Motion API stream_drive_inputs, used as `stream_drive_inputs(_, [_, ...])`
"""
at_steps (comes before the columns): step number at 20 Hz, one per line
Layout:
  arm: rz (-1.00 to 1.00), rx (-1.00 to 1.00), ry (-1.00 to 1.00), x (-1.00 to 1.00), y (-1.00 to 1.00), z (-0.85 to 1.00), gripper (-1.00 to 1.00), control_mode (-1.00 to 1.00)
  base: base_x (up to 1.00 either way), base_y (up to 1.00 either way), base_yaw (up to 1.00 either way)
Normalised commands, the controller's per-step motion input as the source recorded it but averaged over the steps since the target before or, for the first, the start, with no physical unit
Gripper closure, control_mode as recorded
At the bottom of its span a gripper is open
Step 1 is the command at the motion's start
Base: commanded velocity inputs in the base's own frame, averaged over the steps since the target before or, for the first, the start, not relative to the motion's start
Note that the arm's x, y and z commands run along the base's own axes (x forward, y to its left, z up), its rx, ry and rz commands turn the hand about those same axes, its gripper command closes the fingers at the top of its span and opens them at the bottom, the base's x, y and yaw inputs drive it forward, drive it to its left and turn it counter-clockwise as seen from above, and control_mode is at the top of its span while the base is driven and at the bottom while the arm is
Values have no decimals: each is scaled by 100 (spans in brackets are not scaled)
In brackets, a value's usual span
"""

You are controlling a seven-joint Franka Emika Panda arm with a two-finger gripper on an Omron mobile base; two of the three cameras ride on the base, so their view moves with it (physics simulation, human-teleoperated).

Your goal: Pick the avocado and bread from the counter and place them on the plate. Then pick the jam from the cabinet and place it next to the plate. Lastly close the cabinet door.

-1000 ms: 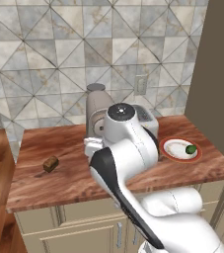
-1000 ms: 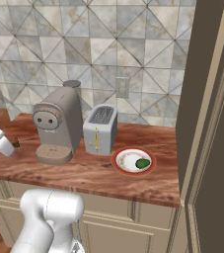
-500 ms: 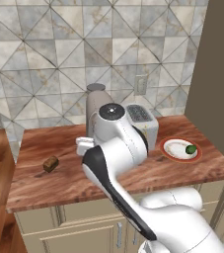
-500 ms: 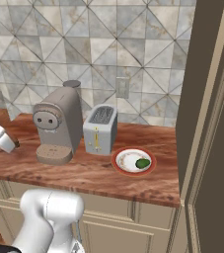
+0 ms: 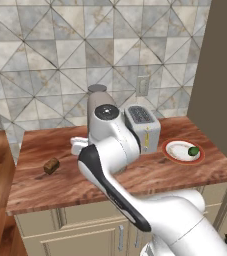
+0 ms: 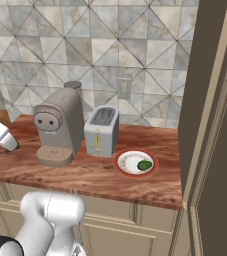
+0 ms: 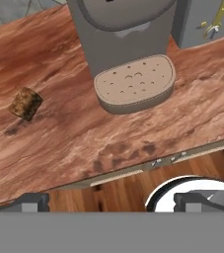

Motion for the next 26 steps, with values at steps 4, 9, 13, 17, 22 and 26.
stream_drive_inputs(4, [2, 5, 0, 24, 19, -15, -100, -100, 0, 0, 0])
stream_drive_inputs(9, [1, 3, 0, 15, 20, -14, -100, -100, 0, 0, 0])
stream_drive_inputs(13, [0, 0, 1, 16, 26, -13, -100, -100, 0, 0, 0])
stream_drive_inputs(17, [0, 0, 2, 20, 28, -15, -100, -100, 0, 0, 0])
stream_drive_inputs(22, [0, 0, 5, 23, 27, -17, -100, -100, 0, 0, 0])
stream_drive_inputs(26, [0, 0, 2, 24, 20, -20, -100, -100, 0, 0, 0])
